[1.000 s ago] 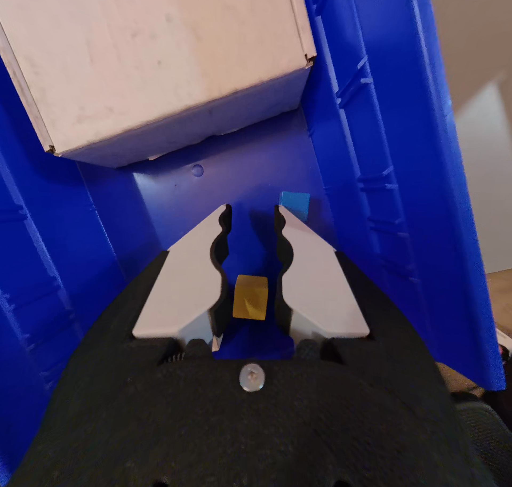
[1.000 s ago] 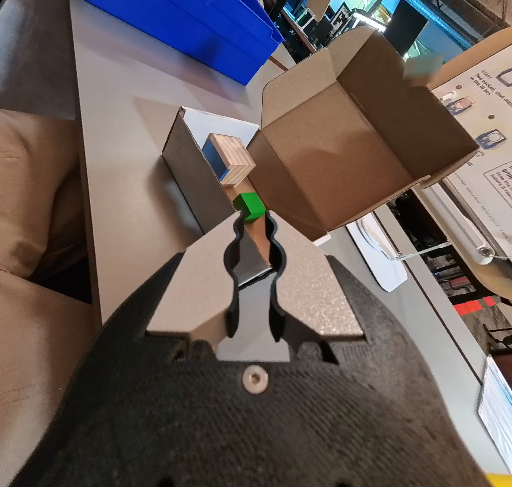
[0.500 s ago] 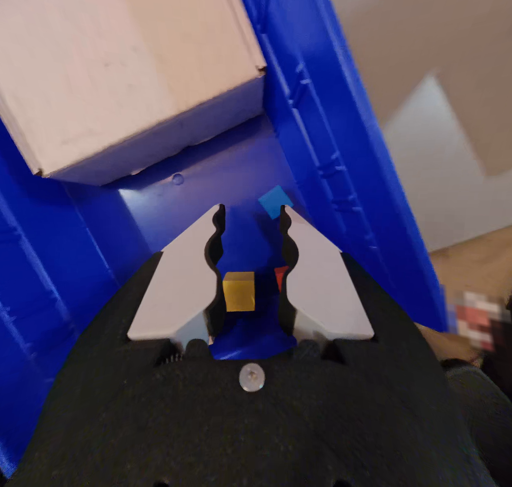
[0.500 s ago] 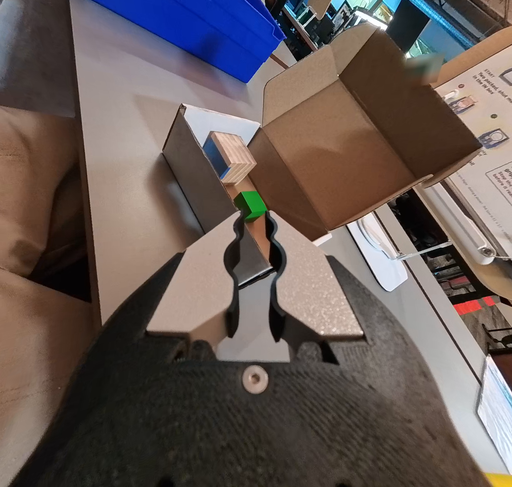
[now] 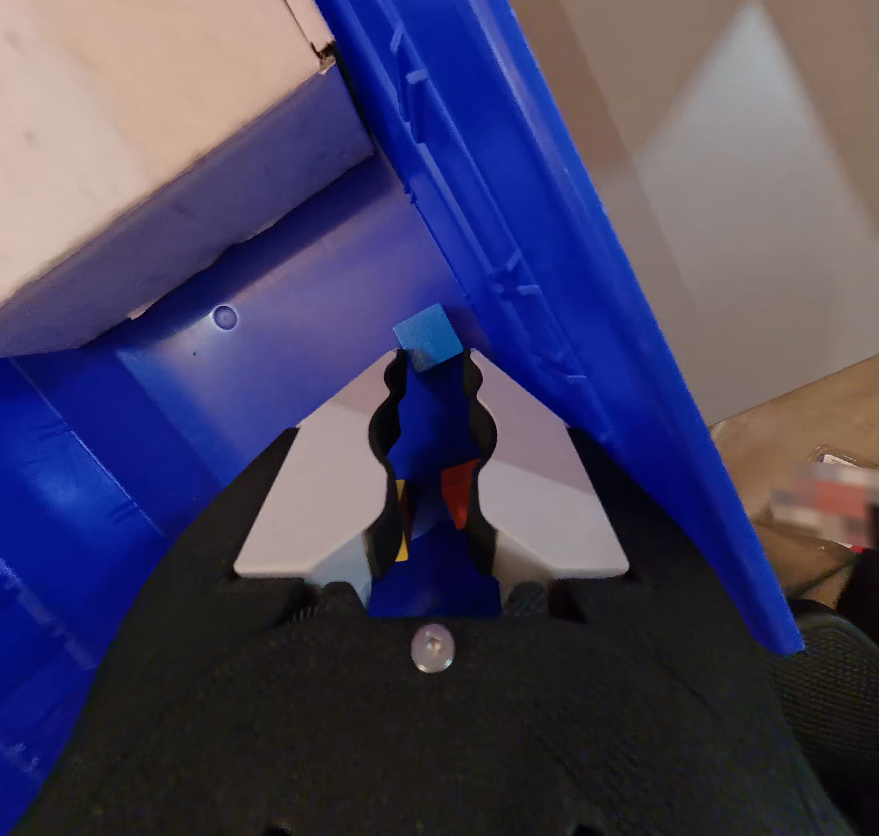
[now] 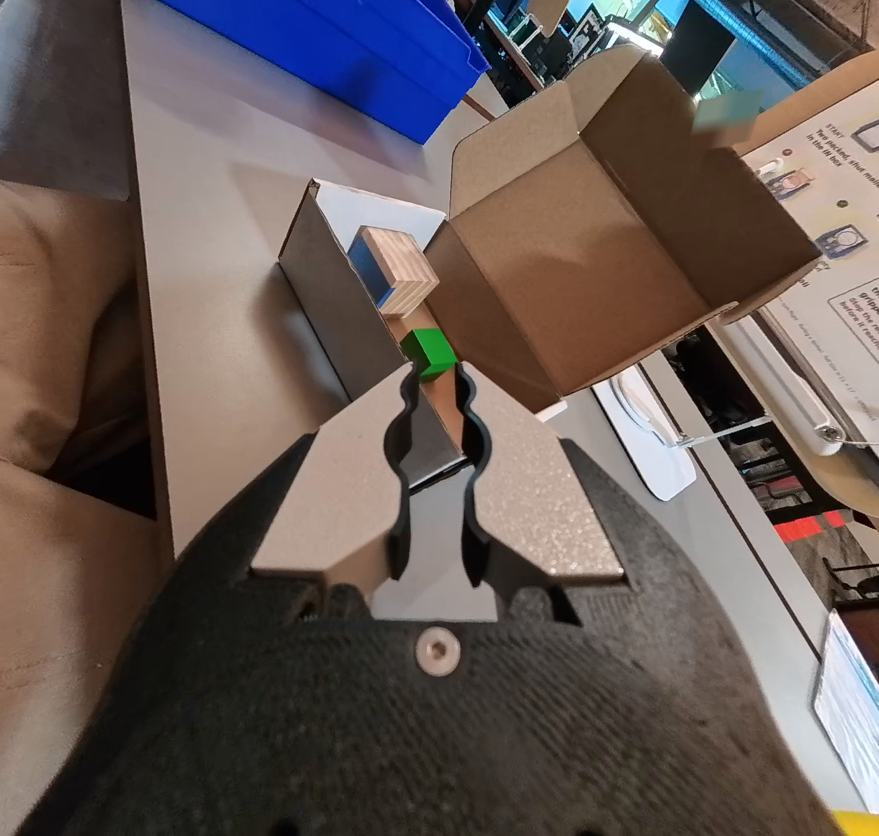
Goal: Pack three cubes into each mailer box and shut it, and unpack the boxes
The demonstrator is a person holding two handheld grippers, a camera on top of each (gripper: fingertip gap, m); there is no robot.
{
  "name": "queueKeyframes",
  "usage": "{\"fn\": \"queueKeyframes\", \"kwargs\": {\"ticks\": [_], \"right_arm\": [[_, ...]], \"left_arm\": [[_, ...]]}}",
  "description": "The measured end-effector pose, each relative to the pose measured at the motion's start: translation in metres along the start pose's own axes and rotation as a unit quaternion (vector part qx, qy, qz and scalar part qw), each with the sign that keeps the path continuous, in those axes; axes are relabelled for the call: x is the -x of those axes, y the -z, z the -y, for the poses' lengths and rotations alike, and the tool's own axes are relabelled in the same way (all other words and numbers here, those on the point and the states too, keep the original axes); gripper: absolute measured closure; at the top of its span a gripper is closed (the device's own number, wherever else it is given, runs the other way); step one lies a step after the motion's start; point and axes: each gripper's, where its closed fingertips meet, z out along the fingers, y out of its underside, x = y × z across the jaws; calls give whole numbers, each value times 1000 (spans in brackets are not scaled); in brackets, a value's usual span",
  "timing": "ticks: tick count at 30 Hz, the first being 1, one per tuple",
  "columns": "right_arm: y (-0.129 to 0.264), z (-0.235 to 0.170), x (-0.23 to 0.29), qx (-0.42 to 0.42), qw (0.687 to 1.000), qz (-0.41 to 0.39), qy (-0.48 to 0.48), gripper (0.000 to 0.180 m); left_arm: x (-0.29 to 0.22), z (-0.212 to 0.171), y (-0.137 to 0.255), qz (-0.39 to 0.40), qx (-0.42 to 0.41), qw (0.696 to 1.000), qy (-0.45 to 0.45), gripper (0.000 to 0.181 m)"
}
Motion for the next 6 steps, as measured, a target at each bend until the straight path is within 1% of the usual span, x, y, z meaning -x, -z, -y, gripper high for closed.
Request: {"fn": "queueKeyframes", "kwargs": {"ticks": [1, 6], "right_arm": [[0, 0, 0, 0, 1000, 0, 0, 166], [0, 0, 0, 0, 1000, 1, 0, 166]], "left_arm": [[2, 1, 1, 4, -3, 1000, 2, 156], [14, 6, 11, 22, -26, 999, 24, 156]]}}
